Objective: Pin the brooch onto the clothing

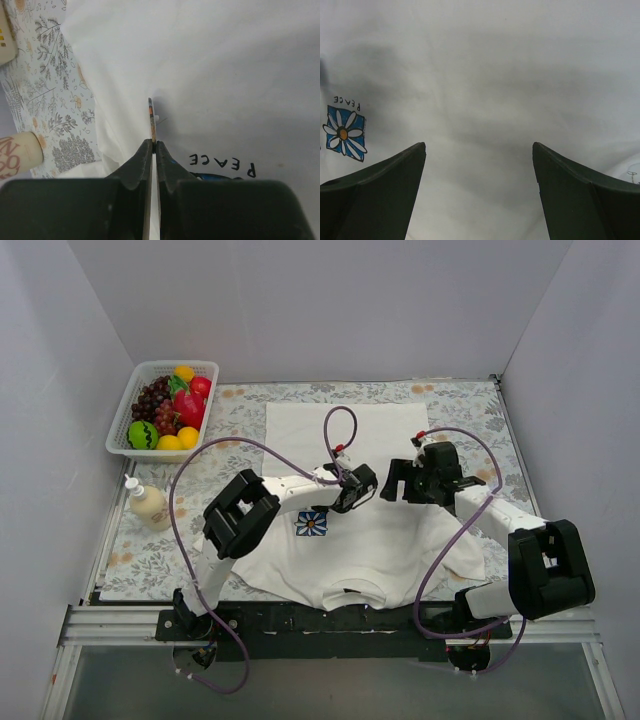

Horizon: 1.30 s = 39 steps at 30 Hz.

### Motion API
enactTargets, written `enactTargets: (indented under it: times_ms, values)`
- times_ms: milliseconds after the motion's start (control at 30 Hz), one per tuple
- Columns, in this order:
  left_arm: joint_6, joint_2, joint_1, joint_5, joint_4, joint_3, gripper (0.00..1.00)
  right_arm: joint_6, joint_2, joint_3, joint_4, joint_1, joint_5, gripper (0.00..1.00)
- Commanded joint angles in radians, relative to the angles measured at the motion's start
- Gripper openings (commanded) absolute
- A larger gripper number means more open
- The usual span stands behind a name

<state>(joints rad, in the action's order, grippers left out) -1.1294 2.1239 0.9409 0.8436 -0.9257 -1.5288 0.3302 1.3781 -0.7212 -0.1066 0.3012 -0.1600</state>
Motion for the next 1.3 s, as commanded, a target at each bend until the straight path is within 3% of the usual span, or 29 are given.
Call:
enactTargets:
  times_ms: [0,400,833,1000,1267]
  values:
    - [-0.035,0.040,0.016,-0.009,-0.045,-0.048,0.00,0.015,-0.030,0.012,0.021,-0.020,-0.009,0.94]
    - [-0.079,0.208,0.075,-0.018,-0.154,-0.183,0.00,-0.005,-0.036,0.022,0.024,-0.040,-0.012,0.94]
    - [-0.020,0.220,0.093,-0.046,-0.124,-0.310,0.00,-0.034,-0.030,0.034,0.033,-0.039,-0.055,0.93]
    - [-0.017,0.177,0.093,-0.051,-0.096,-0.301,0.00,-0.042,-0.027,0.031,0.033,-0.040,-0.068,0.93]
    - [0.019,-0.016,0.091,-0.167,0.146,-0.162,0.00,-0.056,-0.021,0.035,0.042,-0.039,-0.113,0.90]
